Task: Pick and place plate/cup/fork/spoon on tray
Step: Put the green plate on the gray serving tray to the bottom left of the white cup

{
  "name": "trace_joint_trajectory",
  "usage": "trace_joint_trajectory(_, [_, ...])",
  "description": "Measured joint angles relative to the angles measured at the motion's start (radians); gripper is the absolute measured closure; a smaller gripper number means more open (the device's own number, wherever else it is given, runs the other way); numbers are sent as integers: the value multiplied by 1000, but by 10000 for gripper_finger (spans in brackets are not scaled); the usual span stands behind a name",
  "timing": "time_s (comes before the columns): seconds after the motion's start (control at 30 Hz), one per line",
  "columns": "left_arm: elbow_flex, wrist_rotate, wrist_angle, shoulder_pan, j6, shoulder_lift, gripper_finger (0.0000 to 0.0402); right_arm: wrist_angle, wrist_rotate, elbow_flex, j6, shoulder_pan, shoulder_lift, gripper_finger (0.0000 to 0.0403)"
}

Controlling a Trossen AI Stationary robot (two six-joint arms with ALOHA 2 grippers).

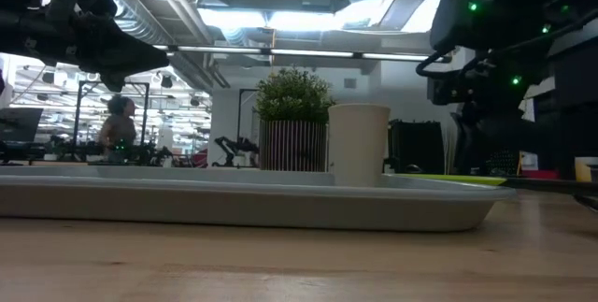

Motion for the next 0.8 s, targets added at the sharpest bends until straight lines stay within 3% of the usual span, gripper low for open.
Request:
trace_joint_trajectory(0.13, [0,0,0,0,0,0,348,83,-9,-46,-32,-19,1,353])
trace_joint_trajectory(0.8, [0,0,0,0,1,0,348,105,25,-104,-33,-24,0,353])
